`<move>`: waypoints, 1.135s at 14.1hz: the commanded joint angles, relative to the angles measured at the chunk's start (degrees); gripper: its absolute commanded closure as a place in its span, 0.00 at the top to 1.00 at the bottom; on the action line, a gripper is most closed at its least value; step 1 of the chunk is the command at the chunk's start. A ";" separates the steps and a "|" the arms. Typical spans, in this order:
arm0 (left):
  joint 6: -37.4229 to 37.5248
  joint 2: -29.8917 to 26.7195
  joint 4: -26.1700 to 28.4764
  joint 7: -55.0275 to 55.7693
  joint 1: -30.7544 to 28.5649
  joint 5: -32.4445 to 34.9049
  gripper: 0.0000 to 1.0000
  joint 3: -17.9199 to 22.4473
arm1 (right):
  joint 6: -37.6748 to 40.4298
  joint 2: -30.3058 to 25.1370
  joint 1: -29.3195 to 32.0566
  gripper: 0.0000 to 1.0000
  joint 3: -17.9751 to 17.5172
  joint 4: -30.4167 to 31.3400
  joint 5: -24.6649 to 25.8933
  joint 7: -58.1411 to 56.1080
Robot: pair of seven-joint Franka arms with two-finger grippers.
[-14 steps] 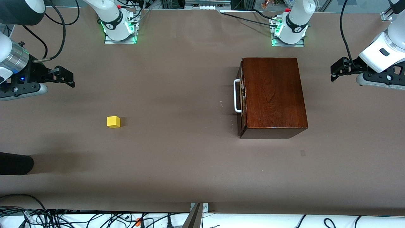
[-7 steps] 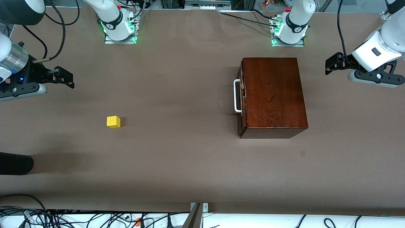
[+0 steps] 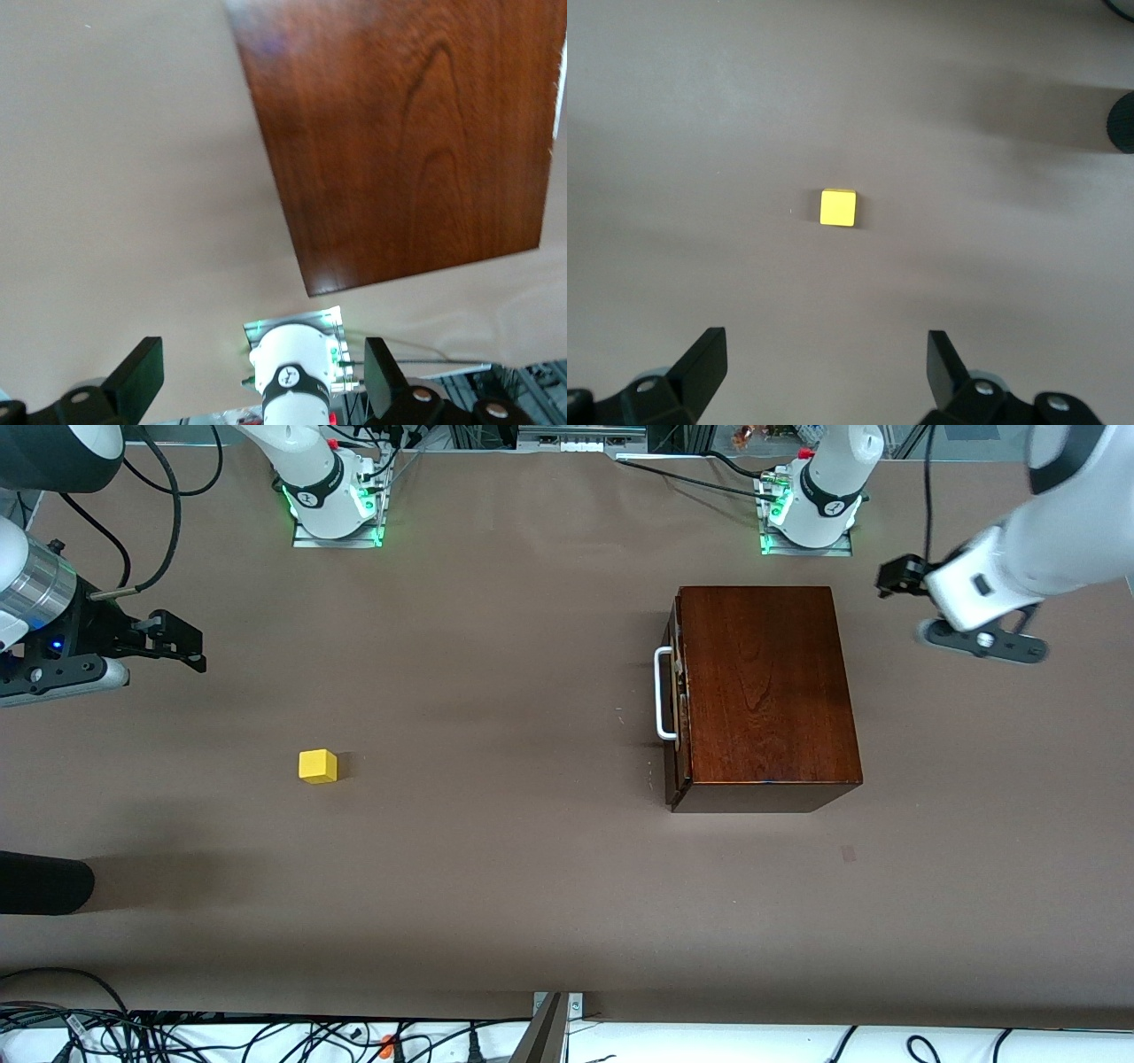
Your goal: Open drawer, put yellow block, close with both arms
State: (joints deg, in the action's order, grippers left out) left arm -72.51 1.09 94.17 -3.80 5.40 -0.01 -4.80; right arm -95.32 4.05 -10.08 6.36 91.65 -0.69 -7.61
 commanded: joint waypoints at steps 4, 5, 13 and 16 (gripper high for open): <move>1.77 0.92 -6.54 1.07 0.49 -3.60 1.00 -0.73 | 0.05 -0.01 0.23 1.00 -0.04 -0.86 -0.63 0.22; 0.71 2.32 -6.54 2.99 0.58 -4.20 1.00 -2.05 | 0.05 -0.01 0.23 1.00 -0.04 -0.86 -0.63 0.22; -16.85 13.84 -6.89 31.45 15.22 -5.35 1.00 -10.06 | -0.83 0.43 0.50 1.00 0.05 -0.86 -2.65 -0.57; -22.84 17.80 -6.37 39.47 20.69 -2.38 1.00 -10.14 | -0.92 0.43 0.50 1.00 0.14 -0.86 -2.74 -0.57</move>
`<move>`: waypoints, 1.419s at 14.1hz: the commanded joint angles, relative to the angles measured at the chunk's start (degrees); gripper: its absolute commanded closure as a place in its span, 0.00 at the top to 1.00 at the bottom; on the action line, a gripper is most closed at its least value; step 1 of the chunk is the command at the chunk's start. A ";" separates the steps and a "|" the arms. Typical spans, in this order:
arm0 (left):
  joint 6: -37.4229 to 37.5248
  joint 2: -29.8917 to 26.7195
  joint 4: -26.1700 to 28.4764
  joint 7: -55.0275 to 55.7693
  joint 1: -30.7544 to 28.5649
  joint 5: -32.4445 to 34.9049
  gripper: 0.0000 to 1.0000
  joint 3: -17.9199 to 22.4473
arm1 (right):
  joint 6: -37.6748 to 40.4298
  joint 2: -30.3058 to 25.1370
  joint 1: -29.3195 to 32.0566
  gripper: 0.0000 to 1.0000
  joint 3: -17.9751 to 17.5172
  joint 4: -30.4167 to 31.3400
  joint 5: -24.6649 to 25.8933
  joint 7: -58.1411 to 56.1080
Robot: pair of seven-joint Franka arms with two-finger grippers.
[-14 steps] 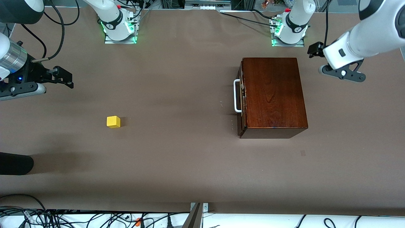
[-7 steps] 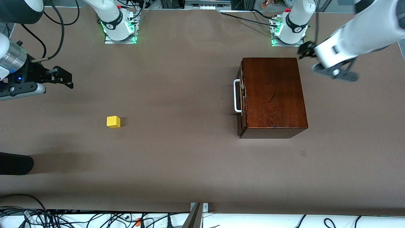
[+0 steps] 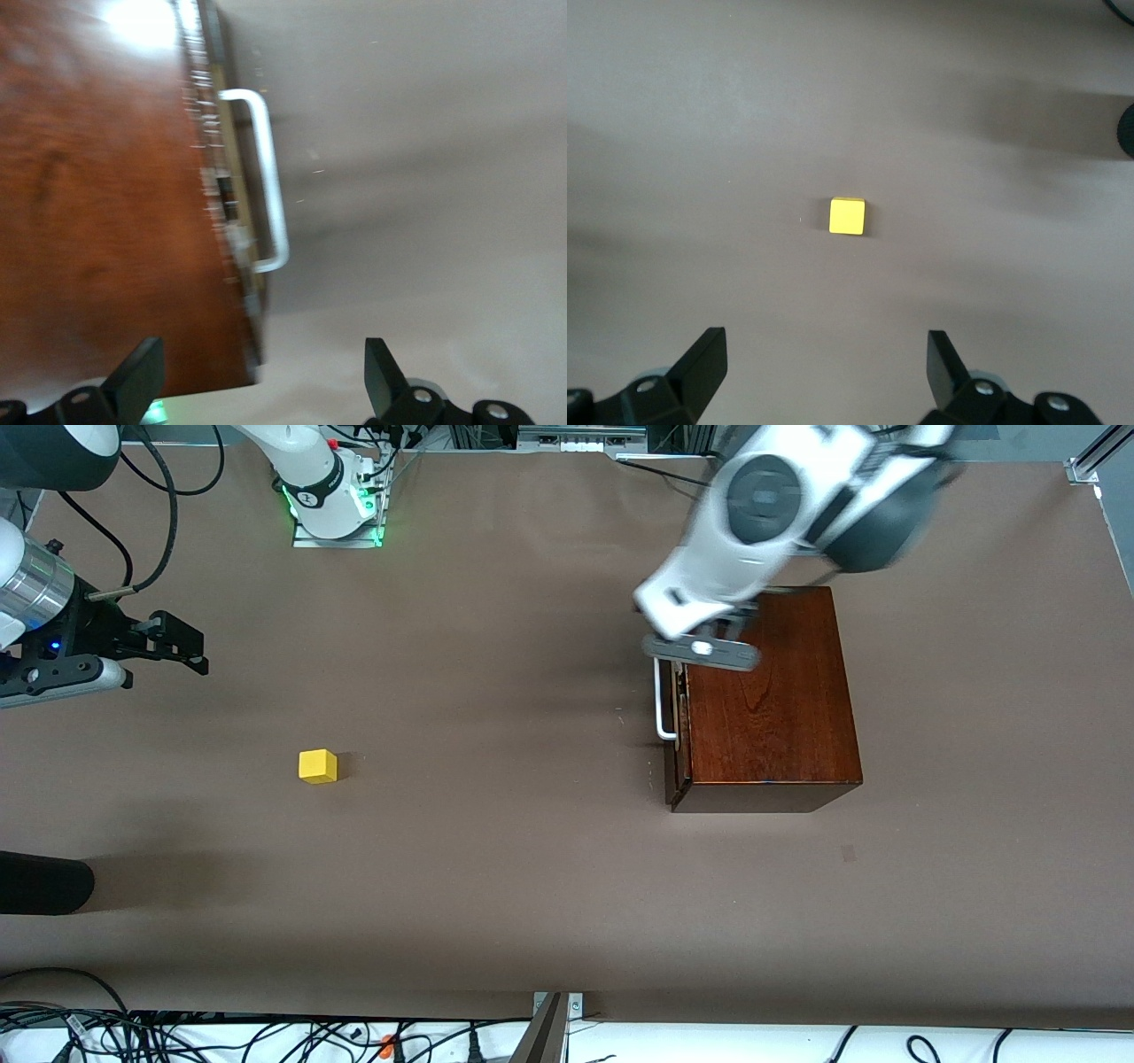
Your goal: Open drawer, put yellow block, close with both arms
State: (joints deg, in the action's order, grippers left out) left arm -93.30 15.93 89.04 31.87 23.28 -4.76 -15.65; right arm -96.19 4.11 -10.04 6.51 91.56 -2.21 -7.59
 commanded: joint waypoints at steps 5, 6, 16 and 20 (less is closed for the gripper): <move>-5.73 8.67 0.51 12.33 11.34 16.70 1.00 0.71 | -0.05 0.38 0.46 1.00 -0.01 -0.76 -1.22 -0.50; -7.84 8.68 2.35 12.34 11.17 18.36 1.00 0.71 | -0.05 0.38 0.46 1.00 -0.01 -0.76 -1.22 -0.50; -18.67 12.45 9.04 18.31 10.73 27.34 1.00 1.15 | 0.12 0.29 0.46 1.00 -0.01 -0.68 -1.22 -0.41; -18.93 12.37 11.07 18.40 10.90 27.34 1.00 1.15 | 0.12 0.29 0.46 1.00 0.26 -0.68 -1.22 -0.41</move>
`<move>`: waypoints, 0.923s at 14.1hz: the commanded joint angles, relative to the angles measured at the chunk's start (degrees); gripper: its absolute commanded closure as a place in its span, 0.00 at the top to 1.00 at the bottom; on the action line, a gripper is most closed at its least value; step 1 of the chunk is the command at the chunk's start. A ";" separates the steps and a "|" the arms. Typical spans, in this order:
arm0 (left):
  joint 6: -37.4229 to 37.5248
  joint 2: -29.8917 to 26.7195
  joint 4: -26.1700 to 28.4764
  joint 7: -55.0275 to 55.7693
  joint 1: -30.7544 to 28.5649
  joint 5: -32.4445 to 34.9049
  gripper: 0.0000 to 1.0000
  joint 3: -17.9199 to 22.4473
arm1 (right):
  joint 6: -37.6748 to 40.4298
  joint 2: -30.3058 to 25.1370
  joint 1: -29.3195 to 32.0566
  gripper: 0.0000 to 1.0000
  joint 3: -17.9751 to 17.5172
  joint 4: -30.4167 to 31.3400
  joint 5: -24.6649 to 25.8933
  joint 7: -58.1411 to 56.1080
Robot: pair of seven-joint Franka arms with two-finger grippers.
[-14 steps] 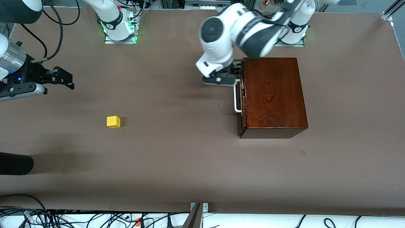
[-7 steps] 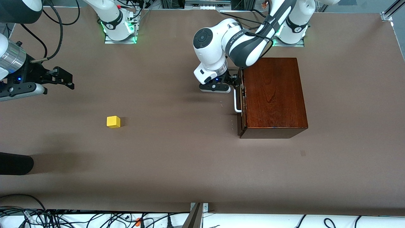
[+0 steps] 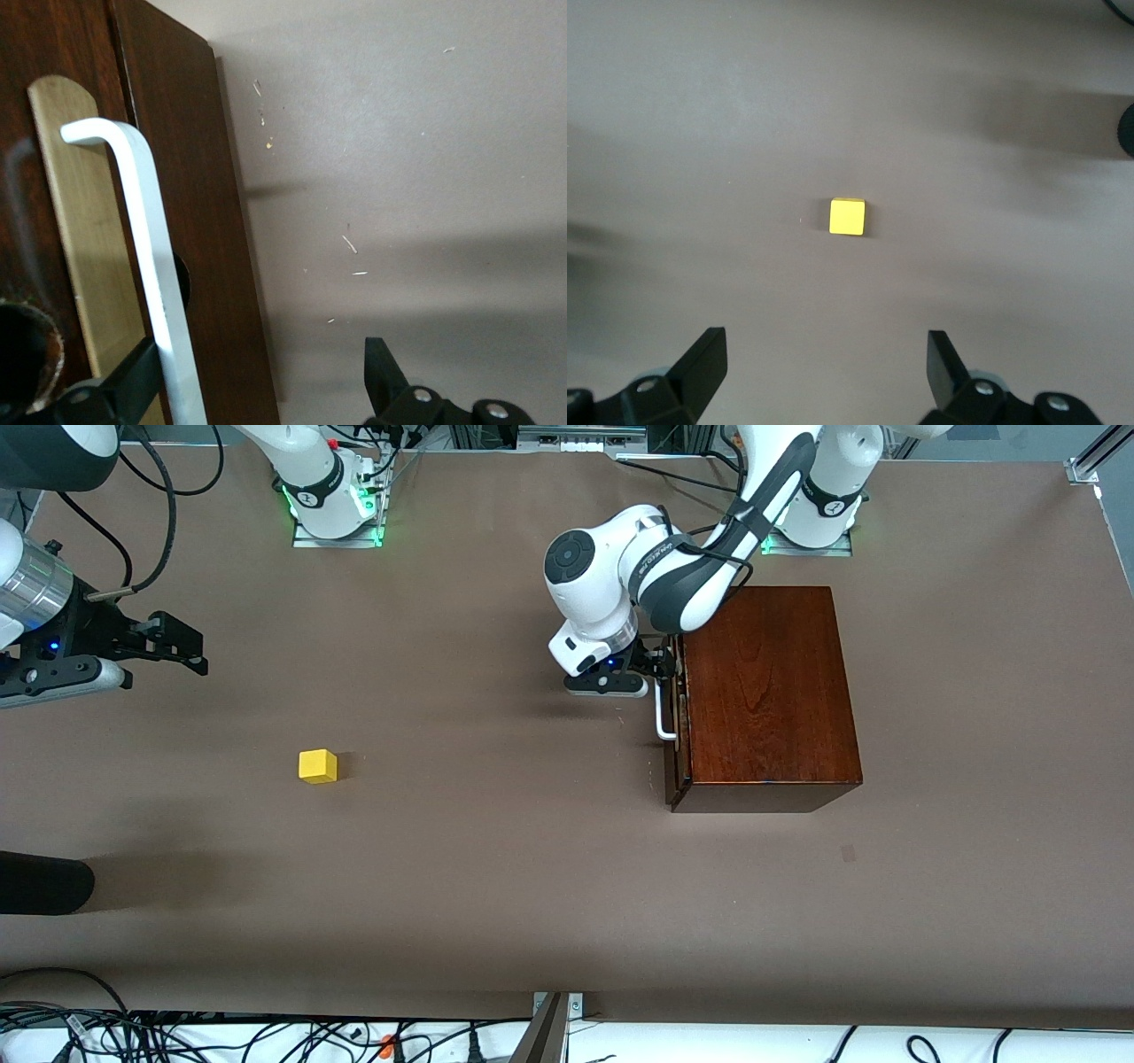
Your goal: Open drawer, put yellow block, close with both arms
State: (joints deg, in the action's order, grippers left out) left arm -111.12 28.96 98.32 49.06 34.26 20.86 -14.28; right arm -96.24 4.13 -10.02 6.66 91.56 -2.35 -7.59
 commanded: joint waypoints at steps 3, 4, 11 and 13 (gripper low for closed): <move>-1.20 -0.66 2.49 1.30 0.37 1.72 1.00 -0.31 | 0.08 0.35 0.44 1.00 0.11 -0.68 -1.07 -0.41; -1.20 -0.48 2.49 1.30 0.37 1.72 1.00 -0.40 | 0.08 0.35 0.44 1.00 0.11 -0.68 -1.07 -0.41; -7.52 1.19 1.97 2.88 1.51 1.46 1.00 -0.66 | 0.08 0.35 0.44 1.00 0.11 -0.76 -1.07 -0.41; -9.98 1.89 1.27 4.28 2.12 0.67 1.00 -0.66 | 0.08 0.35 0.44 1.00 0.11 -0.68 -1.07 -0.41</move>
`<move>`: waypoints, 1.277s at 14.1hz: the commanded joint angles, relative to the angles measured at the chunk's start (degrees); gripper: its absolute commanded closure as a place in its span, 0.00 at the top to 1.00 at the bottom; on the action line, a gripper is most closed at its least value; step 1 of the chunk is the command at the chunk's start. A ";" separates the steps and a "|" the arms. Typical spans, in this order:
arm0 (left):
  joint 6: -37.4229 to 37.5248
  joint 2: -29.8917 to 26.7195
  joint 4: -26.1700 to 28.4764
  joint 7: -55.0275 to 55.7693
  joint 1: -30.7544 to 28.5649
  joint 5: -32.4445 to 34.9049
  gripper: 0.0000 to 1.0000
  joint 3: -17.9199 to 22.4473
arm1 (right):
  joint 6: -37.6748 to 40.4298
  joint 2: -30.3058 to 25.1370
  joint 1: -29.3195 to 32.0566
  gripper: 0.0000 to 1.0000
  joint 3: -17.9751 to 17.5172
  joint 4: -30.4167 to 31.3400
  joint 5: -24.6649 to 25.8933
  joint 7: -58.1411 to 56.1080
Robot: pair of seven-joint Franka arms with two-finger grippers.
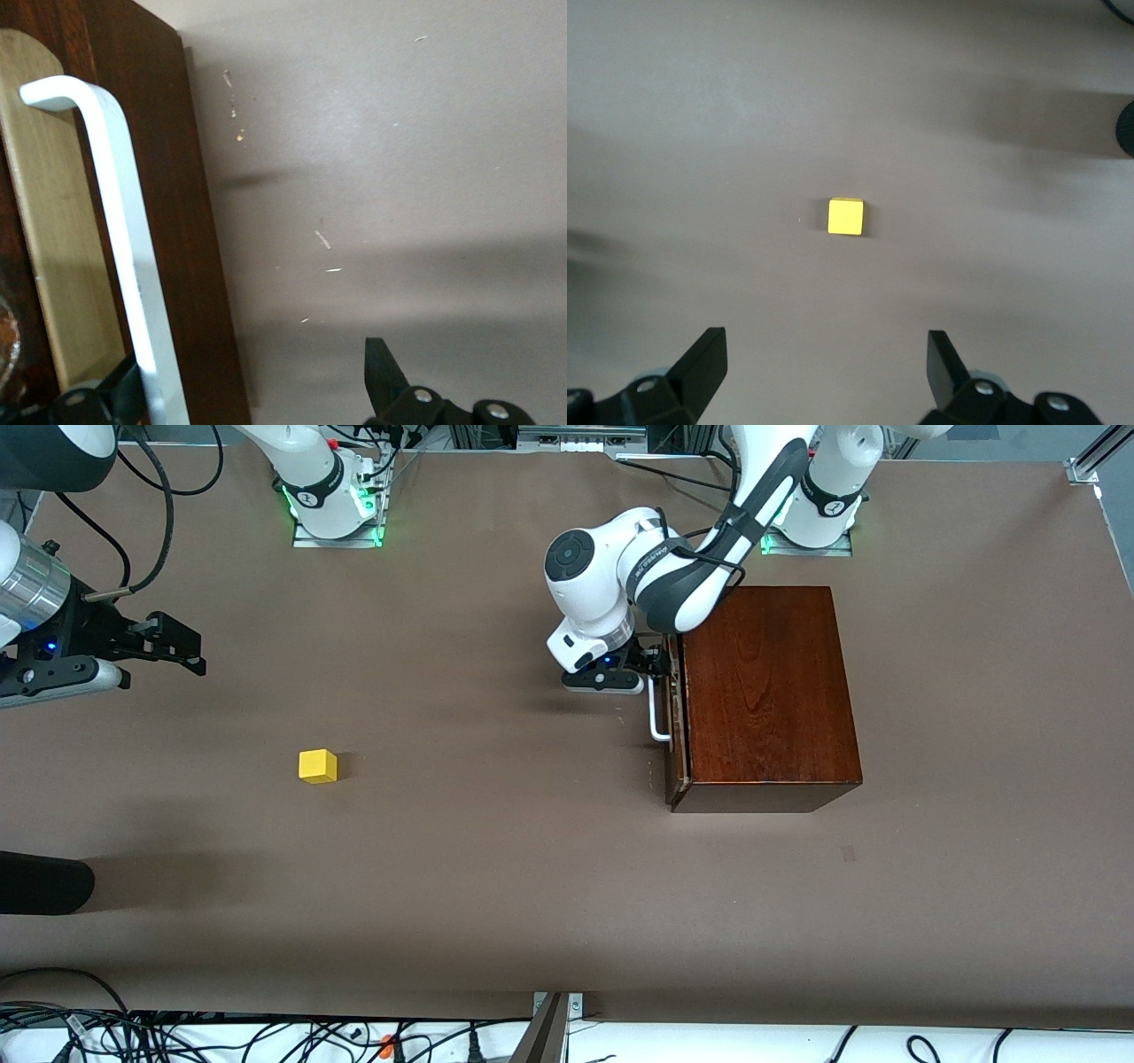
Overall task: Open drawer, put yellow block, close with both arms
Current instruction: 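Pull the drawer open by its handle with the left gripper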
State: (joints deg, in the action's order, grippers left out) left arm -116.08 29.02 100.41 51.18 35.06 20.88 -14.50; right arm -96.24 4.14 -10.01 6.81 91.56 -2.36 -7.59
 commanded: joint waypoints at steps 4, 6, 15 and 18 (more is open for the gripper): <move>-5.74 4.02 -4.86 4.44 2.46 -0.40 1.00 -0.44 | 0.08 0.34 0.43 1.00 -0.05 -0.76 -1.07 -0.41; -6.53 4.81 -6.36 4.54 2.47 -2.16 1.00 -0.44 | 0.08 0.34 0.43 1.00 -0.05 -0.76 -1.07 -0.41; -7.24 5.78 -9.00 4.63 4.22 -3.22 1.00 -0.44 | 0.44 0.17 0.35 1.00 -0.13 -0.68 -1.07 -0.50; -7.24 5.78 -9.00 4.63 4.40 -3.22 1.00 -0.44 | 0.52 0.17 0.43 1.00 -0.05 -0.68 -1.07 -0.50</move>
State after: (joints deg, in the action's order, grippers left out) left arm -121.84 32.78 94.03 55.82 38.50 19.09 -14.94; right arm -96.23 4.14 -10.01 6.82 91.56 -2.36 -7.59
